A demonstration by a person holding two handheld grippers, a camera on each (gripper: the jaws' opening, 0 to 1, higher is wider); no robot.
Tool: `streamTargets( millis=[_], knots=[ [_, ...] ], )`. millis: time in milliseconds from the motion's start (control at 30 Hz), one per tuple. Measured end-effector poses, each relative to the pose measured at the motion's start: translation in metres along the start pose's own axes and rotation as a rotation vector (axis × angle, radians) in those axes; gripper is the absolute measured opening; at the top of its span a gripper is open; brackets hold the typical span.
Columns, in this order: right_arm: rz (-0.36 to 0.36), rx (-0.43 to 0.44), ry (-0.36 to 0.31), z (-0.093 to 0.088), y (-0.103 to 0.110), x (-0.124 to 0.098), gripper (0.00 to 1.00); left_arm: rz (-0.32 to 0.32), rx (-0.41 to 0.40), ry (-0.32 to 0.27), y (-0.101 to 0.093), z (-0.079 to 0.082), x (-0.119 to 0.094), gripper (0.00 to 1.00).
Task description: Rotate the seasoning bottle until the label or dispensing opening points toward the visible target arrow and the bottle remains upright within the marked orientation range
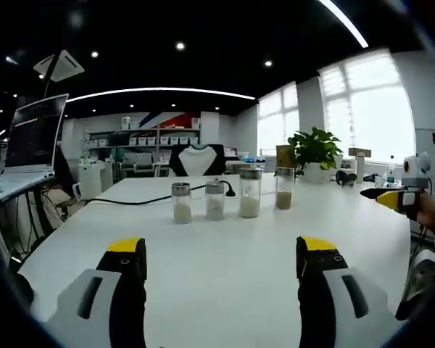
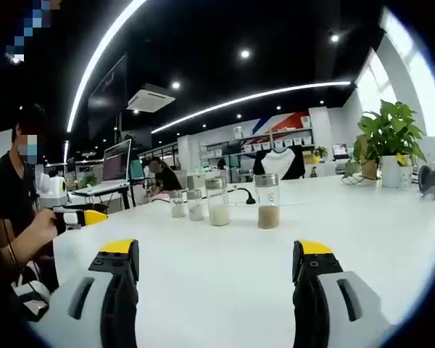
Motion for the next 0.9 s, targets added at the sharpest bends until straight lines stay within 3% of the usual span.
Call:
streamTargets(
  millis=[267, 367, 900],
  knots=[
    [-0.015, -0.008, -0.001, 0.003, -0.004, -0.002, 0.88, -0.005, 0.0, -0.003, -0.001, 0.001, -0.001, 0.9],
    [-0.044, -0.069, 0.03, 0.0, -0.005, -0.002, 0.88, 0.007, -0.007, 0.002, 0.001, 0.0, -0.001, 0.9],
    [-0.043, -0.082, 0.005, 0.011, -0.002, -0.003, 0.87, 0.031, 0.022, 0.002, 0.003, -0.001, -0.003, 0.89]
  ],
)
Point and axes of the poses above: the point that each gripper's makers call its tool centre point, and the gripper's own axes: x roughly forward along the fingers, y roughly to its left, z roughly out of its top, the point moved 2 cm from there along -x, roughly backward along the fingers, and after that the axes turned 8 degrees about -x, right-handed, at the moved point
